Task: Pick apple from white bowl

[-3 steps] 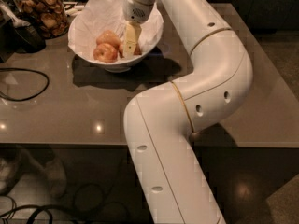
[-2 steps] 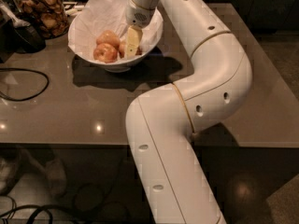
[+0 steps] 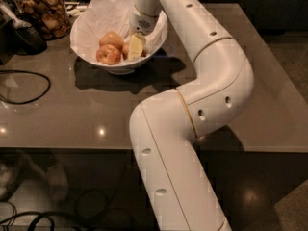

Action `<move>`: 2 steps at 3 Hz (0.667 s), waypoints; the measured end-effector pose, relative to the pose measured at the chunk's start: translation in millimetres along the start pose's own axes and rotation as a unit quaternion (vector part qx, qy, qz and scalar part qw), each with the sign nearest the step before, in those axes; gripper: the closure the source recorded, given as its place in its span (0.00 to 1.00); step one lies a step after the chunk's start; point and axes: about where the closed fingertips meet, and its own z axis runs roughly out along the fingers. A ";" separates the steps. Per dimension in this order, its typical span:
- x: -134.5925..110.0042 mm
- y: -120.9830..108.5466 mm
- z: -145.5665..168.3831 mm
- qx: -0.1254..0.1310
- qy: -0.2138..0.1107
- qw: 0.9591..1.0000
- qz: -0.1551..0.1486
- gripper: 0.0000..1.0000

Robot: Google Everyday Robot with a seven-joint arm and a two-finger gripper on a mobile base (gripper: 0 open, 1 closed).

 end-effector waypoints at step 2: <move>-3.9 1.2 10.3 -0.009 0.004 1.000 -0.005 0.40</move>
Offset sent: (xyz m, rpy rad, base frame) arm 0.0368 0.0025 0.0196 -0.0383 0.0572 0.0430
